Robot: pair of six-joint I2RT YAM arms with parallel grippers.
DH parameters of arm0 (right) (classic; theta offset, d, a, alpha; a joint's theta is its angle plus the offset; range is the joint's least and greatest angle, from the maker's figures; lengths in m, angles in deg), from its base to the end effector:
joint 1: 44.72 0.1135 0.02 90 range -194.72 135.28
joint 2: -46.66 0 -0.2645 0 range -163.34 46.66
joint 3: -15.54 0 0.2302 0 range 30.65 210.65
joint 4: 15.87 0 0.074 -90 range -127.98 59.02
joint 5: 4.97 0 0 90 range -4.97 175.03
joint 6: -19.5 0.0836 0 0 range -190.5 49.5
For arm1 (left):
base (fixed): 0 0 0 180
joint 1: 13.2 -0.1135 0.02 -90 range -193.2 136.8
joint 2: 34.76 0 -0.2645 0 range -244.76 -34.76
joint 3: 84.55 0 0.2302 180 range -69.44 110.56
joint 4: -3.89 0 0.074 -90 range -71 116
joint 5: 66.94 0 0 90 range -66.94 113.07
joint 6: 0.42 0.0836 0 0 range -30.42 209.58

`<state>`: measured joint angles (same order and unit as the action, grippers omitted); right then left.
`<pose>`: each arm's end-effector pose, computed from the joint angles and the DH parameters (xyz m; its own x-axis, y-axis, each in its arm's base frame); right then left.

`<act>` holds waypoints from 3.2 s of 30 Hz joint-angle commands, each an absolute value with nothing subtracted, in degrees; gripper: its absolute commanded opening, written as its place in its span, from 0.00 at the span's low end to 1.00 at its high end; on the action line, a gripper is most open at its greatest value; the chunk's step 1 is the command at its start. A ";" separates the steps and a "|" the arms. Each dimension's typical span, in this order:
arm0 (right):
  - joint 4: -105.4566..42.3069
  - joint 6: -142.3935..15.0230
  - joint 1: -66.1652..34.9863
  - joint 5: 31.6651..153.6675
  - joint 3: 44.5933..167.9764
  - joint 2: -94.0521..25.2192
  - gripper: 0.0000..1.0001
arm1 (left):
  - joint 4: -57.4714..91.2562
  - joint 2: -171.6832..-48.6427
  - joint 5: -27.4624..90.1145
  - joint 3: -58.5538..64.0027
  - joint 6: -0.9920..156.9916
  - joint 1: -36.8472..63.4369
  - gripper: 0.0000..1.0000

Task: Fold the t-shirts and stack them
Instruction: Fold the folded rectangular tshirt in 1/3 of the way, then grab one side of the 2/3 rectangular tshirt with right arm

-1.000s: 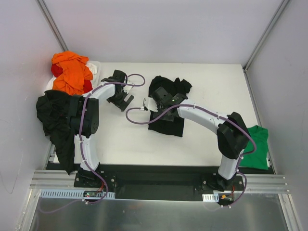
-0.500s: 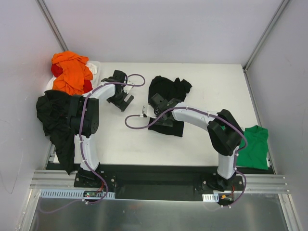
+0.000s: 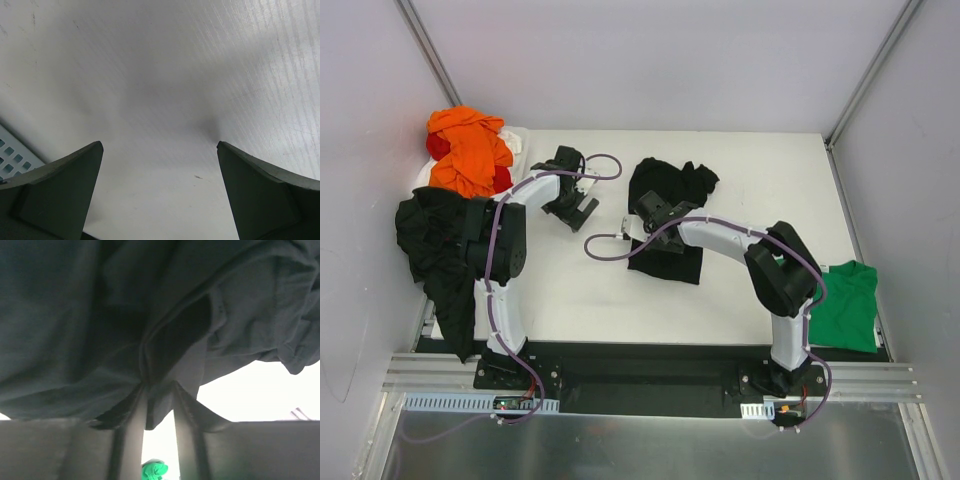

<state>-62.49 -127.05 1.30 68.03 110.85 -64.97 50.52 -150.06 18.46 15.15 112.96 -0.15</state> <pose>0.3012 0.2769 0.1576 0.1562 -0.9872 -0.0335 -0.8444 -0.1159 -0.5231 0.4185 -0.0901 0.1515 -0.7163 0.5721 -0.3995 0.5152 0.8198 0.2500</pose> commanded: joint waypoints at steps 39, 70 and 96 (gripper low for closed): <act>-62.18 -133.34 -7.10 59.80 127.59 -72.26 0.58 | 50.11 -150.33 19.81 15.11 113.40 -0.20 0.99; -64.38 -117.78 8.28 72.81 102.90 -55.81 0.64 | 47.82 -143.83 18.05 14.49 112.17 -0.20 0.99; -59.81 -119.37 10.66 70.70 99.99 -59.42 0.93 | 47.74 -141.28 20.34 10.98 112.61 -0.28 0.99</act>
<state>-61.39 -118.16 11.40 71.79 98.07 -57.69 47.53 -143.70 19.53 11.35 112.72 -0.15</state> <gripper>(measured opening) 0.935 0.993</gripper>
